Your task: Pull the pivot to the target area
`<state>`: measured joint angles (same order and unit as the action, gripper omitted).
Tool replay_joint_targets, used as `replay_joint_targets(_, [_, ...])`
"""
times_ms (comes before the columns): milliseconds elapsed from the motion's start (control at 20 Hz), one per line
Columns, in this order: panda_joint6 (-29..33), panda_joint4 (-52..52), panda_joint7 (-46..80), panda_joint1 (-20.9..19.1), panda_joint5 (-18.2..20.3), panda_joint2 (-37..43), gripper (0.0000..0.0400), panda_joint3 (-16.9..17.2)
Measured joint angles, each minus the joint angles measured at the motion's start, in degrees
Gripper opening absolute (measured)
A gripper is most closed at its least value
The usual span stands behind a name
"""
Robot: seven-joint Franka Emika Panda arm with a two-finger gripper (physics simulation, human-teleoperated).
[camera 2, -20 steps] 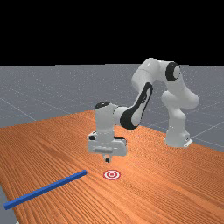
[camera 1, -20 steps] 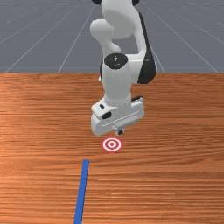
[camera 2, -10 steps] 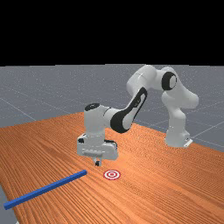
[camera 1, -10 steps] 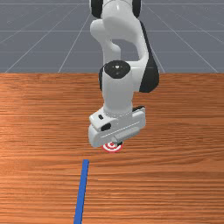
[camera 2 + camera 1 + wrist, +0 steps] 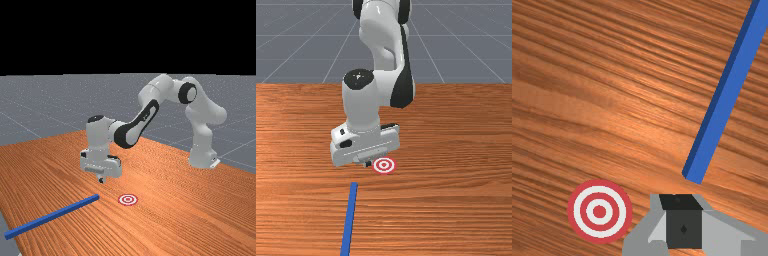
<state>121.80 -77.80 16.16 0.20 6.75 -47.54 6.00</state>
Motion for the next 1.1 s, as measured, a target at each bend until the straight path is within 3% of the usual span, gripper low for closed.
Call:
replay_joint_targets(150, [0.2, 0.2, -1.8, -0.3, -1.5, -0.2, 0.0, 0.6])
replay_joint_targets(400, [-0.9, 1.4, -4.9, -2.9, 0.9, -0.8, 0.0, -0.9])
replay_joint_targets(450, [1.5, -0.5, -4.4, -2.4, 0.1, 0.0, 0.0, -0.2])
replay_joint_targets(650, [-1.5, 3.5, -5.4, -3.1, -0.3, -2.0, 0.0, -0.2])
replay_joint_targets(750, [6.7, 0.1, -5.6, -3.3, 1.0, -1.0, 0.0, -0.7])
replay_joint_targets(800, [7.7, 0.5, -5.8, -3.4, 1.3, -1.4, 0.0, -0.9])
replay_joint_targets(850, [3.7, 3.4, -5.1, -3.2, 0.7, -2.7, 0.0, -0.5])
replay_joint_targets(900, [3.6, 4.0, -5.0, -3.2, 0.7, -3.2, 0.0, -0.5])
replay_joint_targets(950, [-0.8, 7.8, -2.5, -1.8, -1.9, -5.1, 0.0, 1.4])
replay_joint_targets(1000, [-0.1, 7.6, -0.7, -0.5, -3.7, -5.5, 0.0, 3.0])
replay_joint_targets(1100, [2.7, 5.8, -4.3, -2.8, 0.0, -5.0, 0.0, -0.1])
